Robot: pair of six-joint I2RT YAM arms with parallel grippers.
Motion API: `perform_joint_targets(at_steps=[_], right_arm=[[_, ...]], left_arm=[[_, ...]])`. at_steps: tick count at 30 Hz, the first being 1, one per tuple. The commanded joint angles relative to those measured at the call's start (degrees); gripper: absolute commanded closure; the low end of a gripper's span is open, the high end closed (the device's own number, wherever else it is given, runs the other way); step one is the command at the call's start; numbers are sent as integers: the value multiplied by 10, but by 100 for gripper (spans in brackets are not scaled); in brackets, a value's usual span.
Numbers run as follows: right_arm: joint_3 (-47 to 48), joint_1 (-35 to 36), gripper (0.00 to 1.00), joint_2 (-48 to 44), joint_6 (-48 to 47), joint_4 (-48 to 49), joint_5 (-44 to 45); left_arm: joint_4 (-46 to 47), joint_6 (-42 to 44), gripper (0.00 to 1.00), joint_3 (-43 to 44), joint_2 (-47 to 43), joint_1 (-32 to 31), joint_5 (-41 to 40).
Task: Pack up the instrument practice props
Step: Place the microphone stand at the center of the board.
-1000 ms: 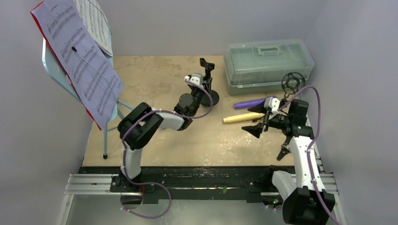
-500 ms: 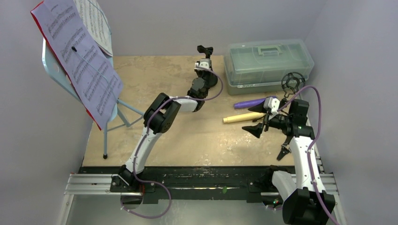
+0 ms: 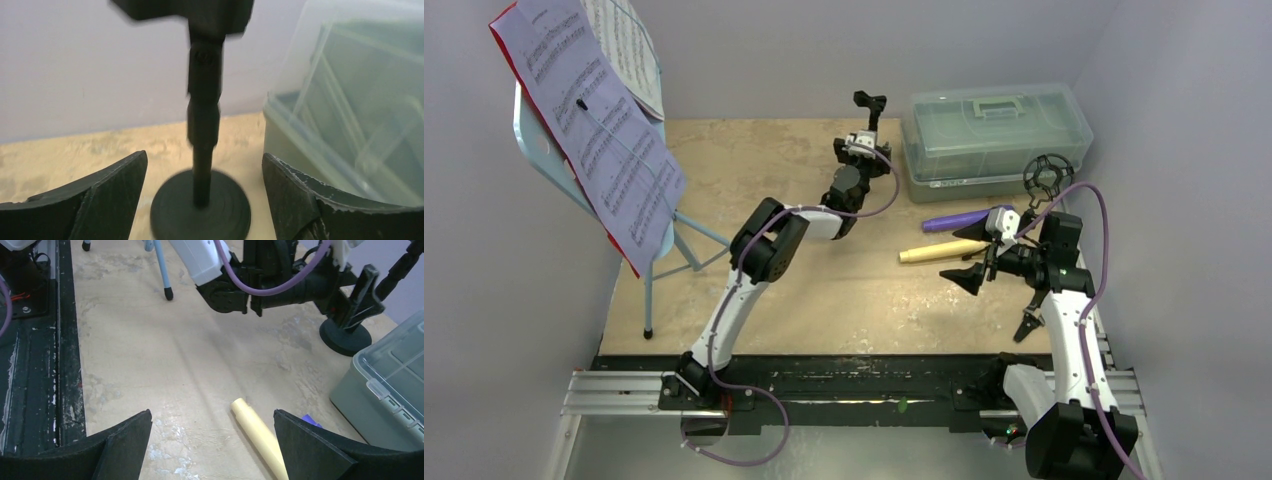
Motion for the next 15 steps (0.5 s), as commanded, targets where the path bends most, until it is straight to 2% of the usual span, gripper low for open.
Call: perform_joint_targets(at_steps=[1, 7, 11, 15], right_arm=[[24, -6, 5, -8, -15, -7, -2], [23, -8, 5, -11, -20, -9, -2], [22, -9, 5, -11, -21, -9, -2], [21, -11, 5, -11, -22, -8, 0]], left_arm=[[30, -4, 14, -137, -132, -3, 24], [-24, -52, 12, -339, -305, -28, 89], [-97, -53, 10, -415, -398, -63, 121], [-128, -40, 10, -491, -471, -107, 136]])
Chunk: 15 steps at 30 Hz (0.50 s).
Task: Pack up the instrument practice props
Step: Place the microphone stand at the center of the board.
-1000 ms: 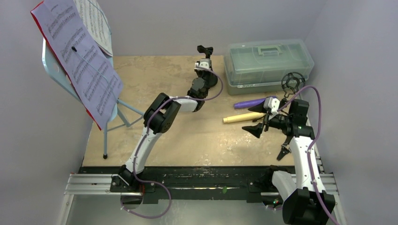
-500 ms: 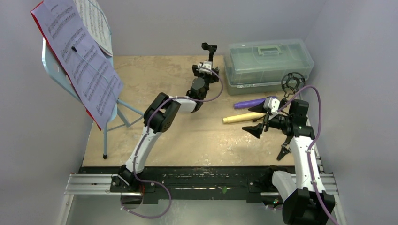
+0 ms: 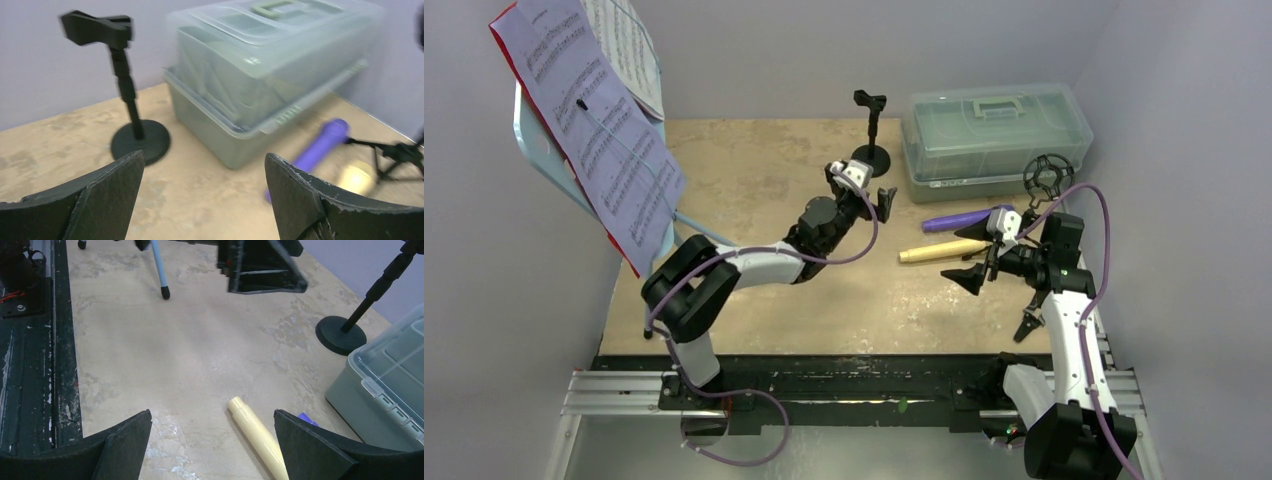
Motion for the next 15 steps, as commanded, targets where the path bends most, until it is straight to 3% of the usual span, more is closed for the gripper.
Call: perform_joint_targets(at_steps=[1, 6, 15], right_arm=[[21, -4, 5, -9, -12, -4, 0], [21, -6, 5, -10, -13, -5, -1], [20, -6, 4, -8, -14, -5, -3]], left_arm=[[-59, 2, 10, -78, -74, -53, 38], [-99, 0, 13, -147, -131, -87, -18], [-104, -23, 13, -238, -195, -143, -271]])
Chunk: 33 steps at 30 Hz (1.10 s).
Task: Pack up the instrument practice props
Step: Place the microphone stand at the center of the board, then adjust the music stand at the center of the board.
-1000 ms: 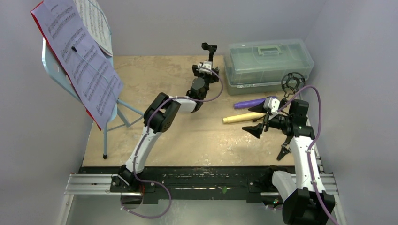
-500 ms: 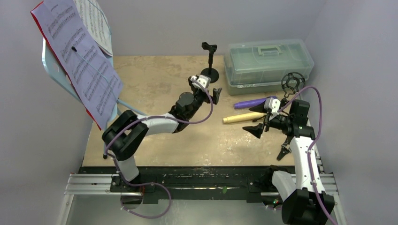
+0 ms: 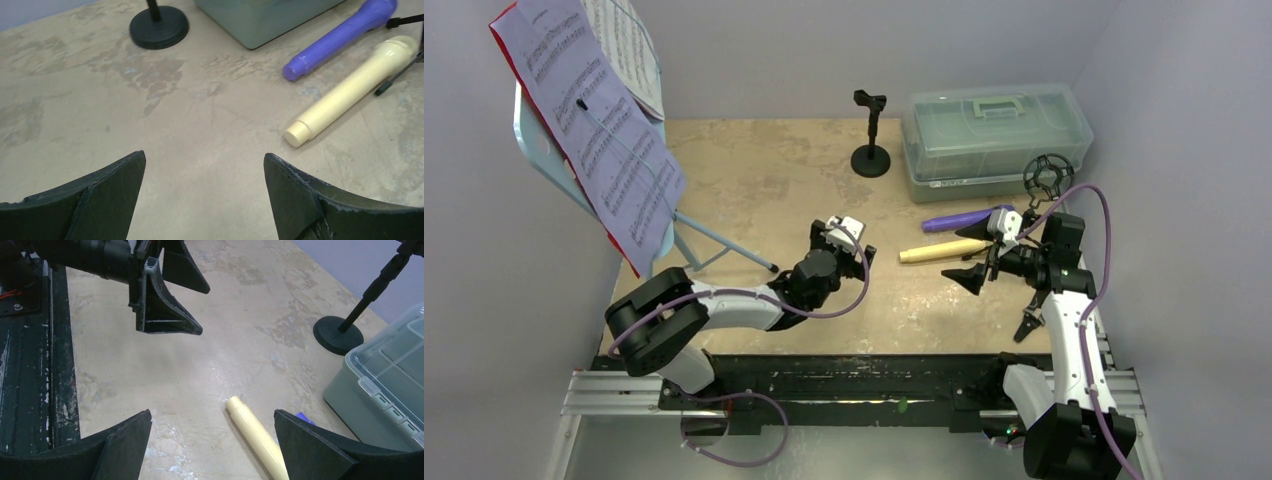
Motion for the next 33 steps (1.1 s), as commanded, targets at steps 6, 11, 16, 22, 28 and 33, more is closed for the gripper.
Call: perform_joint_targets(at_steps=[6, 11, 16, 22, 28, 33], right_arm=[[21, -2, 4, -7, -12, -7, -5], [21, -2, 4, -6, -12, -8, -7], [21, -2, 4, -6, -13, -8, -7], [20, -2, 4, -3, -12, -7, -7], [19, -2, 4, -3, -12, -7, -6], [19, -2, 4, -3, -12, -7, -6]], left_arm=[[-13, -86, 16, -95, -122, -23, -216], [-164, -158, 18, -81, -188, -23, -308], [-321, -257, 18, -50, -221, -26, -405], [-765, -601, 21, 89, -138, -26, -540], [-1178, -1010, 21, 222, 49, -22, -608], [-1251, -1106, 18, 254, 111, -3, -626]])
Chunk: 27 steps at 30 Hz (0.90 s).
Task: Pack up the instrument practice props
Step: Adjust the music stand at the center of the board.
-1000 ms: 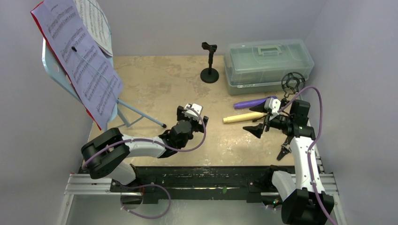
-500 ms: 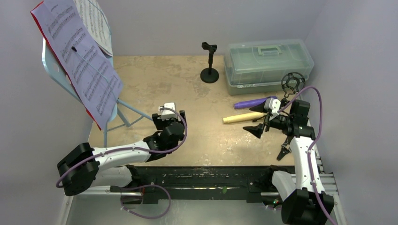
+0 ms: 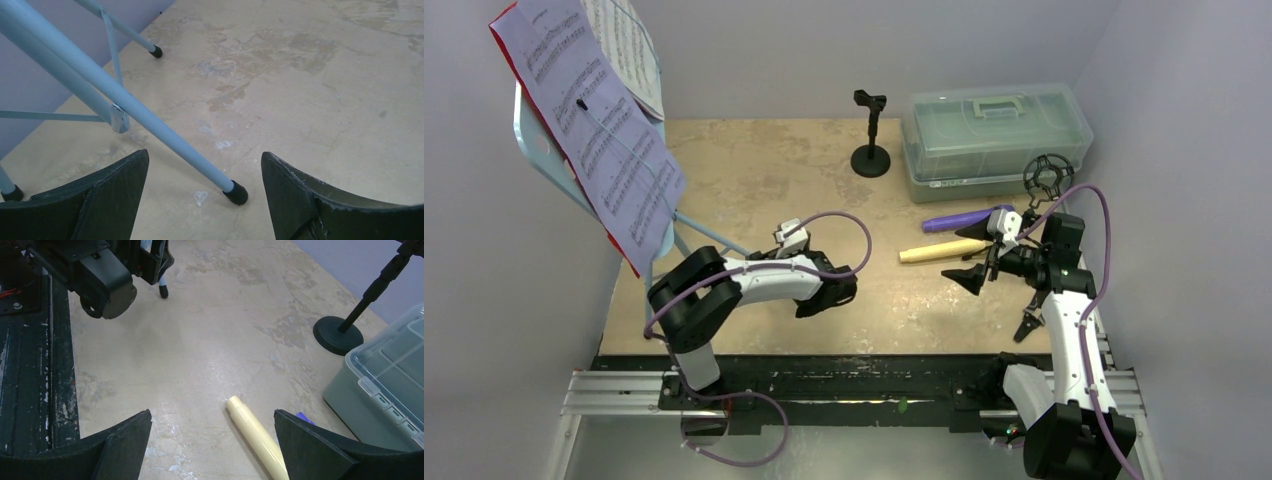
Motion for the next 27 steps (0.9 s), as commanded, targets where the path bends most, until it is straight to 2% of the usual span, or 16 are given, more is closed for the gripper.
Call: perform_joint_targets(at_steps=[1, 14, 19, 23, 27], right_arm=[[19, -2, 4, -4, -7, -5, -6], [21, -2, 4, -2, -9, -7, -9], [20, -2, 4, -2, -9, -7, -9], [20, -2, 4, -2, -9, -7, -10], [20, -2, 4, -1, -9, -7, -10]], left_arm=[[-170, -173, 18, 33, 10, 18, -60], [-159, -186, 15, -6, -74, 85, -100], [-169, -229, 15, -8, -55, 112, -112], [-169, -299, 21, -22, -41, 148, -127], [-170, -313, 27, -12, -33, 164, -147]])
